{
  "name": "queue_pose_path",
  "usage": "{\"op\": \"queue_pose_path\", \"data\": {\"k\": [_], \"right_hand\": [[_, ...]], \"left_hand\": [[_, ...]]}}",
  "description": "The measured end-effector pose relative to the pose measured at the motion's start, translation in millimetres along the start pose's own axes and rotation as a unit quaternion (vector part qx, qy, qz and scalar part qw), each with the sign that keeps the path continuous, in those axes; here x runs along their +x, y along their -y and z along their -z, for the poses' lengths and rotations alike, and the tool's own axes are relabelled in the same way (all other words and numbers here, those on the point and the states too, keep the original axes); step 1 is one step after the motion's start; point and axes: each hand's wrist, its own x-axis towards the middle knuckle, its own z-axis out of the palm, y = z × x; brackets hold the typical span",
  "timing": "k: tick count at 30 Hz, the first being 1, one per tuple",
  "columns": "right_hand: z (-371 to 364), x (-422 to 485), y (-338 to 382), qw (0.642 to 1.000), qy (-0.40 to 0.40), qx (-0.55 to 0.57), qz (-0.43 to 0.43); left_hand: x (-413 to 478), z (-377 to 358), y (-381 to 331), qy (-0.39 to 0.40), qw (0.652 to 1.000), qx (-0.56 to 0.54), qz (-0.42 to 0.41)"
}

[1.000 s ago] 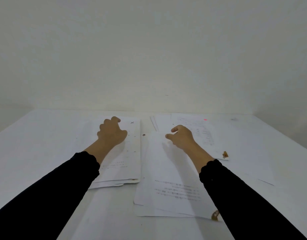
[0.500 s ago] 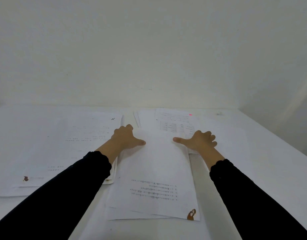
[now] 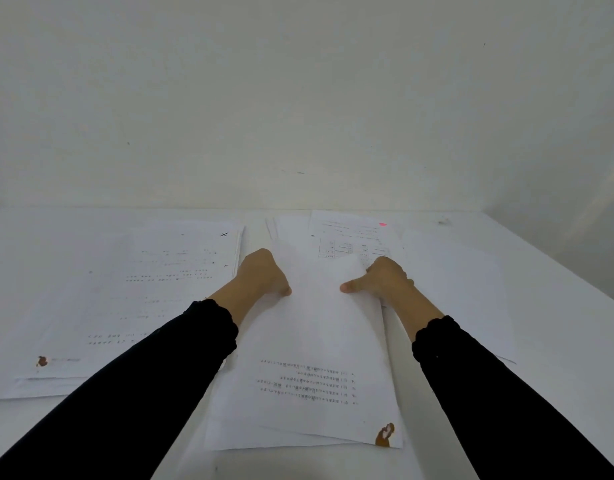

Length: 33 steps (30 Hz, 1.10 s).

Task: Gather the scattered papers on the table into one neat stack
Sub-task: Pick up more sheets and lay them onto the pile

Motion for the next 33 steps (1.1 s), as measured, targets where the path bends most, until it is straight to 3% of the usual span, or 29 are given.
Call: {"op": "queue_pose_path", "data": {"k": [4,8,11,14,20,22,24,26,29,33], "right_hand": [[-2.6,1.5,0.5,0.998,-0.008,0.057,0.019],[4.0,-4.7,2.2,0.971,-0.041,0.232,0.035],[13.3,-12.3,2.5,0.924,0.038,0.380,0.028],[23.0,-17.4,3.4,0.900,0.086,0.422,0.059],[44.3,-24.3,8.9,0.886,-0.015,0.455,0.087],[50.7,-23.4,6.7,0.873,-0.041,0.481,0.074],[55.7,-22.8,3.7,0.862,-0.056,0.501,0.062],[57.3,-22.3,0.2,0.856,-0.060,0.511,0.057],[55.8,-21.0,-3.1,0.853,-0.051,0.516,0.058],[49.3,-15.1,-4.8,0.859,-0.041,0.506,0.057]], "left_hand": [[3.3,-3.9,3.8,-0.028,0.992,-0.124,-0.016],[2.4,6.3,0.8,-0.042,0.952,-0.300,-0.039],[-0.7,21.2,-3.1,-0.062,0.924,-0.374,-0.051],[-5.5,35.9,-3.8,-0.053,0.901,-0.425,-0.069],[-15.0,55.2,0.0,0.015,0.867,-0.487,-0.108],[-12.6,53.1,6.3,0.017,0.898,-0.427,-0.105],[-2.4,45.2,20.7,0.014,0.953,-0.276,-0.122],[3.9,36.3,35.5,0.040,0.983,-0.117,-0.133],[9.1,25.6,47.9,0.061,0.988,0.031,-0.139],[8.1,20.5,47.2,0.062,0.982,0.123,-0.131]]}}
